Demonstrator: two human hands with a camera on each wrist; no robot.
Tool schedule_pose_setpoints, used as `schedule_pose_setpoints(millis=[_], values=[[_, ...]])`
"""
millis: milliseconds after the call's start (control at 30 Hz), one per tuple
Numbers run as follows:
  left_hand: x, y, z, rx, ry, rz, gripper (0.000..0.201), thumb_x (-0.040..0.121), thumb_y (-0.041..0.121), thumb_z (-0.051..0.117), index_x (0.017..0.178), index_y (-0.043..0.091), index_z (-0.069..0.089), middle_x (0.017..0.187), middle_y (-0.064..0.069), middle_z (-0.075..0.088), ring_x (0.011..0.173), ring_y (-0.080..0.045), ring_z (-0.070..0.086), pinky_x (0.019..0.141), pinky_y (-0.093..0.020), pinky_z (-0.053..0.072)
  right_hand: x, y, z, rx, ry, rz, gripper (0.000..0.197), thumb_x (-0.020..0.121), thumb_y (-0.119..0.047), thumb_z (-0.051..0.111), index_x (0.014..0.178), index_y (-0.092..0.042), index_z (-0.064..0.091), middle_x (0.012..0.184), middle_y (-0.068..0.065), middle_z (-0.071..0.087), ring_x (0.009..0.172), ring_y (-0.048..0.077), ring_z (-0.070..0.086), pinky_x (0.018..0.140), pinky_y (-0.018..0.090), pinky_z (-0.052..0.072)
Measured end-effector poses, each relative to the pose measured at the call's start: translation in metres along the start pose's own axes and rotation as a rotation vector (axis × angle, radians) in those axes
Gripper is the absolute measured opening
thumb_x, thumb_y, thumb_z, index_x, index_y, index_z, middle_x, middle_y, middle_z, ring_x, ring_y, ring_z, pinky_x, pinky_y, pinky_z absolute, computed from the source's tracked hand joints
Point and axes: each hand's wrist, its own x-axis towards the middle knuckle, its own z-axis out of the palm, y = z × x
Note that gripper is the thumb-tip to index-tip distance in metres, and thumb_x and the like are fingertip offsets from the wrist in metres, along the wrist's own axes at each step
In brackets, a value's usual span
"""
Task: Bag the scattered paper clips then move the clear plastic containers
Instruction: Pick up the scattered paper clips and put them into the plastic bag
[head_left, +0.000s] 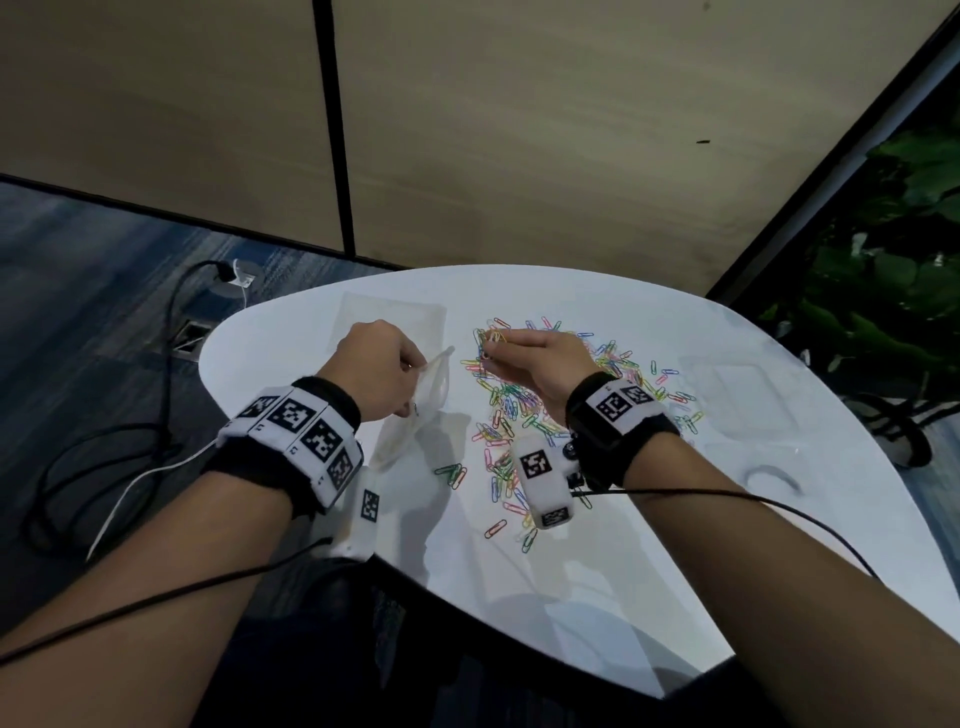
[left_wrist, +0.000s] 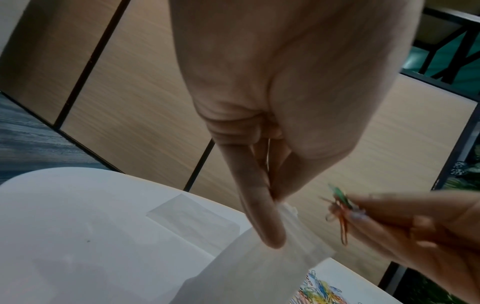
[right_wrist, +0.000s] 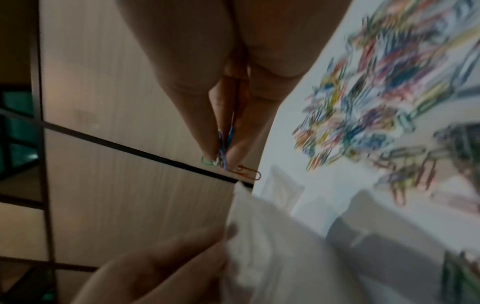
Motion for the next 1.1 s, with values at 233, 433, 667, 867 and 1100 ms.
schedule_pose_setpoints(millis=[233,433,667,867,1100], values=[[0.000,-0.001,0.008,-0.071,-0.003,-0.003,0.019,0.095,0.005,0.057,0.102,0.008,0.074,0.080,-0.014,0.078,0.060,-0.020,0.076,0.075,-0.034,0.064,-0.013,0.028,0.034,-0.291,-0.035,-0.051,0.020,0.074,0.007,0.076,0.093,0.004,0.074,0.086,0.020,0.072,0.076,0.029,0.069,0.084,0.039,0.060],[0.000,0.005,0.011,-0.110,-0.027,-0.012,0.023,0.090,-0.003,0.055,0.092,0.004,0.077,0.078,-0.016,0.077,0.060,-0.021,0.076,0.072,-0.035,0.065,-0.015,0.042,0.045,-0.744,0.035,-0.124,0.010,0.073,-0.002,0.074,0.080,-0.007,0.078,0.064,0.001,0.067,0.053,0.011,0.059,0.052,0.018,0.049],[-0.001,0.005,0.011,-0.092,-0.039,-0.002,0.022,0.091,0.001,0.057,0.098,0.006,0.077,0.081,-0.016,0.078,0.063,-0.021,0.077,0.076,-0.034,0.064,-0.009,0.044,0.046,-1.065,-0.019,-0.284,0.010,0.079,-0.009,0.072,0.086,-0.009,0.079,0.082,0.005,0.075,0.069,0.013,0.063,0.060,0.014,0.045],[-0.003,0.007,0.010,-0.047,-0.058,0.004,0.026,0.088,-0.001,0.056,0.092,0.009,0.080,0.074,-0.014,0.077,0.062,-0.019,0.076,0.079,-0.034,0.064,-0.013,0.034,0.047,-1.310,-0.192,-0.366,0.017,0.084,-0.011,0.062,0.083,-0.012,0.079,0.079,0.007,0.074,0.071,0.020,0.063,0.068,0.024,0.049],[0.005,-0.003,0.001,-0.080,0.020,-0.076,0.018,0.095,0.003,0.059,0.103,0.005,0.075,0.074,-0.012,0.076,0.062,-0.022,0.077,0.077,-0.037,0.064,-0.007,0.028,0.008,-1.054,-0.076,-0.225,0.023,0.085,0.001,0.059,0.086,-0.012,0.078,0.083,0.007,0.075,0.071,0.021,0.072,0.076,0.040,0.061]])
